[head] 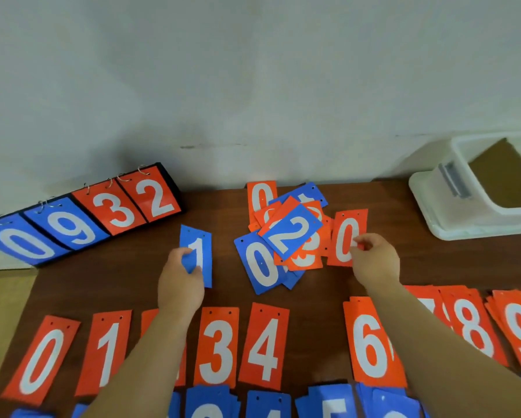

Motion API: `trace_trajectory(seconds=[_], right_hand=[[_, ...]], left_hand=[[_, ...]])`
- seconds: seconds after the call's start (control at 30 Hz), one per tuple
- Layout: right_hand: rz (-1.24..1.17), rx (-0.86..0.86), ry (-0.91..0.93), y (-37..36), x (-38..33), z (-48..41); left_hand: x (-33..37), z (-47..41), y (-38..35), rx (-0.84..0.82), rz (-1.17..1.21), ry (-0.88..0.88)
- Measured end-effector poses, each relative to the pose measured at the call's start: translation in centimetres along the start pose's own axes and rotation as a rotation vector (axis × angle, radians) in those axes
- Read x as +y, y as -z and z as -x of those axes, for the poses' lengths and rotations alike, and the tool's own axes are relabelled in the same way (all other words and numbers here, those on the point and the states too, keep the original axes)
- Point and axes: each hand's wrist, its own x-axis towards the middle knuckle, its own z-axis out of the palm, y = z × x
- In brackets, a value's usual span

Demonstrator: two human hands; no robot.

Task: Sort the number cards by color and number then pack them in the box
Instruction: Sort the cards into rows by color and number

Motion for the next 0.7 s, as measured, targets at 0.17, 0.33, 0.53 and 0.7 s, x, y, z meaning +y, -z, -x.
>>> trace_trajectory(seconds=[0.17,0.33,0.53,0.7], right_hand=[[-0.26,-0.046,0.062,5.5,0.5,5.1],[-0.34,-0.117,0.173,13.3,2.9,10.9],[-0.341,-0.147,0.323,21.7,7.2,14.4],[-0.343,-0.147,0.337,24.7,9.6,16.5]], left_hand=[[1.9,7.5,3.1,0.031,0.173,-0.01],[3.5,17.9,3.5,0.009,0.343,-0.047],[4.8,27.3,2.3,-0.01,0.489,-0.153],[5.5,33.0,1.9,-0.014,0.476,-0.216]])
